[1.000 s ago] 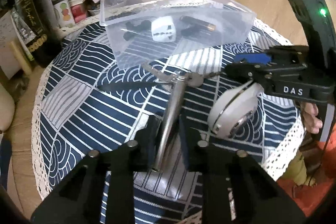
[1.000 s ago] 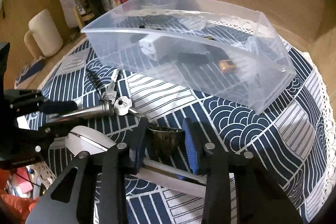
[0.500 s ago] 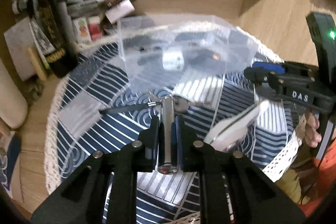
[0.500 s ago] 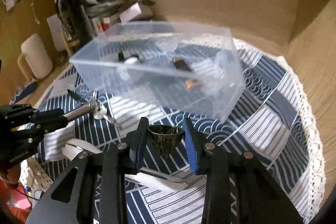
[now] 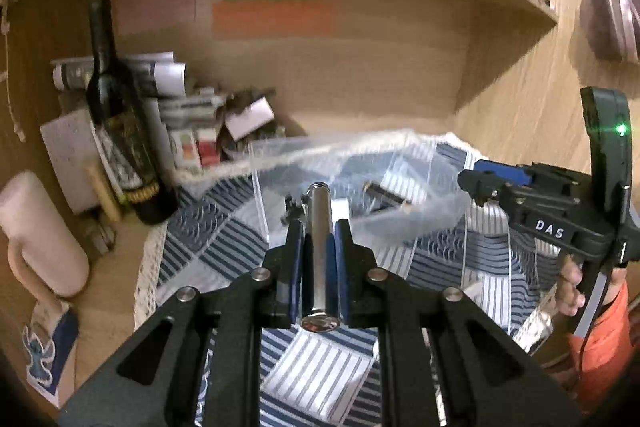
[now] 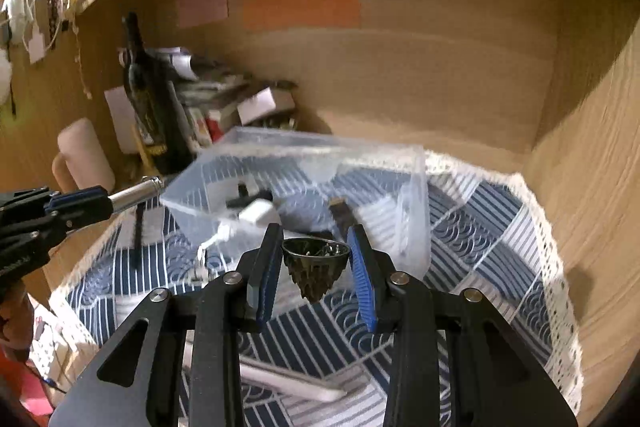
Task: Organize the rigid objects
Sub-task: 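Grasp the metal rod with the left gripper while the right gripper grasps the black cone brush, then lower the rod and cone brush into the clear box and open both grippers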
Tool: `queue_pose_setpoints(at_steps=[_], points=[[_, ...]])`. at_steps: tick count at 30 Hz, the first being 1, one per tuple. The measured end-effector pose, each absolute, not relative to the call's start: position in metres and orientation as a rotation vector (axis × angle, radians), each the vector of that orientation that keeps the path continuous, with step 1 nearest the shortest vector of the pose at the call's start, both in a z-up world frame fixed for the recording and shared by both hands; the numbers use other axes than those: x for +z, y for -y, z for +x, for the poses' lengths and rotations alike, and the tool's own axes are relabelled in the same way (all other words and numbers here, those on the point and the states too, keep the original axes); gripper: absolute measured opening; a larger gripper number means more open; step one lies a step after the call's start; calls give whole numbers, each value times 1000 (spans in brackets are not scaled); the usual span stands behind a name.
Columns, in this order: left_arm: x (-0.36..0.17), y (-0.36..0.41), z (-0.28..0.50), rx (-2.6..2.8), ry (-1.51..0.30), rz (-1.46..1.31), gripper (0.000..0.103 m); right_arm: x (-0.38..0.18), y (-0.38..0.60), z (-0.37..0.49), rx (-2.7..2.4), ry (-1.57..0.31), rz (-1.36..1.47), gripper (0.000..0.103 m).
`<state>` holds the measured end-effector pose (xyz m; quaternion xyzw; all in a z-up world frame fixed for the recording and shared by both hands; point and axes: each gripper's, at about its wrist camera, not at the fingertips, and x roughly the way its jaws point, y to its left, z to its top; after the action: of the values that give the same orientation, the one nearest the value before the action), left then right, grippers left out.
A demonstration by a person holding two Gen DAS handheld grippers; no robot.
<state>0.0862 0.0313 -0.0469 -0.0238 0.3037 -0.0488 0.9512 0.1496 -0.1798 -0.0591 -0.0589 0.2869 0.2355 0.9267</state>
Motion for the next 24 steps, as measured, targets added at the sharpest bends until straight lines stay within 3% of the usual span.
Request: queue_pose_setpoints(at_steps=[13, 24], points=[[-34, -28, 159, -67, -589, -39, 15, -42, 160, 197, 469, -572, -124, 31], [-96, -41, 224, -81, -773, -100, 15, -90, 122, 246, 478, -727, -216, 31]])
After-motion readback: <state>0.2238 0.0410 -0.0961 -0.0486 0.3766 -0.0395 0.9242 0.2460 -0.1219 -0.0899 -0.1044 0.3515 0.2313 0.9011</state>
